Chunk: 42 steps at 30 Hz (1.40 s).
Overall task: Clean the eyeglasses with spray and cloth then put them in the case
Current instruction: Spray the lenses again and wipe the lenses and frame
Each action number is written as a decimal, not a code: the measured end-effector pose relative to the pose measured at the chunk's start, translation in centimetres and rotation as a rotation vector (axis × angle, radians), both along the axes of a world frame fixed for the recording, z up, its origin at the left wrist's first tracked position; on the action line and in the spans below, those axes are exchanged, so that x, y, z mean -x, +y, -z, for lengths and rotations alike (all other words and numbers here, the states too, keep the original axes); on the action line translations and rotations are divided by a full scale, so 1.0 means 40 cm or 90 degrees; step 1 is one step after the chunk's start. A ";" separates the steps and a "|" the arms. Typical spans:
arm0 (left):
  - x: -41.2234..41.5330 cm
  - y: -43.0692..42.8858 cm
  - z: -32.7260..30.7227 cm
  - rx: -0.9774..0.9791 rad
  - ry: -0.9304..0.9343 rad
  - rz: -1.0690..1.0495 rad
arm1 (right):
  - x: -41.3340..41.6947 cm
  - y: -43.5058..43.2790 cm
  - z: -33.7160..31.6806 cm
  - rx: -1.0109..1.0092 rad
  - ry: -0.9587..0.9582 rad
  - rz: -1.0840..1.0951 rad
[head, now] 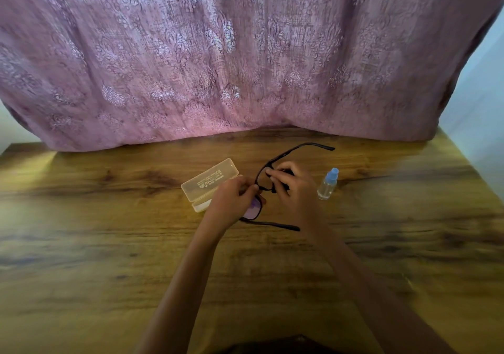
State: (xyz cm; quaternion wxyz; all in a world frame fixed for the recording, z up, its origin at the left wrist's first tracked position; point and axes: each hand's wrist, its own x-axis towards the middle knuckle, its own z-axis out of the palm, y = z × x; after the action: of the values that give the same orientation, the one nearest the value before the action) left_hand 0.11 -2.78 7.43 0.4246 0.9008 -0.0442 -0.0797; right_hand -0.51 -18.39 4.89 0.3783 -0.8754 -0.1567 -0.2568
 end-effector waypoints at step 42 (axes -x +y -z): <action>-0.007 0.010 0.015 0.002 -0.059 -0.020 | 0.036 0.013 -0.003 0.000 0.073 -0.010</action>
State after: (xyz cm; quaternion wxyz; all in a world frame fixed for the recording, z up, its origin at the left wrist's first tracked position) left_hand 0.38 -2.38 6.85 0.4248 0.9033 -0.0501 -0.0313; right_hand -1.96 -17.86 5.01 0.3890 -0.8873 -0.1418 -0.2032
